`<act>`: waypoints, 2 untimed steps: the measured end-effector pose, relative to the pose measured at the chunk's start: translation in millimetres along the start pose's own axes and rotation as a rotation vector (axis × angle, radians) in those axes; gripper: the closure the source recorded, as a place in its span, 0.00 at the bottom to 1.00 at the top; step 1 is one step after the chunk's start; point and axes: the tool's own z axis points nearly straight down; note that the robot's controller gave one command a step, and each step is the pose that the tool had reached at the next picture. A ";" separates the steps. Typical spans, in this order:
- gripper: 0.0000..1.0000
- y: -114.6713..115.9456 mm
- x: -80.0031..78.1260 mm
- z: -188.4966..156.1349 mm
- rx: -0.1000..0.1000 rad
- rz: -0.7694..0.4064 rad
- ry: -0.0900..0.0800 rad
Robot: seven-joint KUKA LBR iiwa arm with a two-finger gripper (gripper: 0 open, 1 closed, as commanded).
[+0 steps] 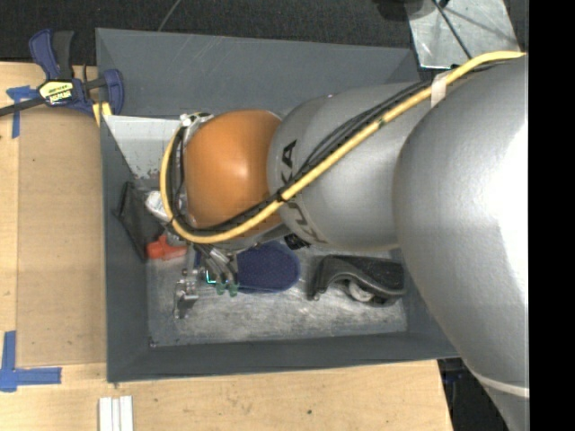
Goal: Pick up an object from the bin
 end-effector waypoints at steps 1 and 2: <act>0.00 -71.5 -47.8 3.0 0.000 0.061 -0.011; 0.00 -85.9 -31.0 67.5 -0.003 0.236 -0.006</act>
Offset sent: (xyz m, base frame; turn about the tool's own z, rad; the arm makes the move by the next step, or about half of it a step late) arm 0.0445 -0.0658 -0.0033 0.0533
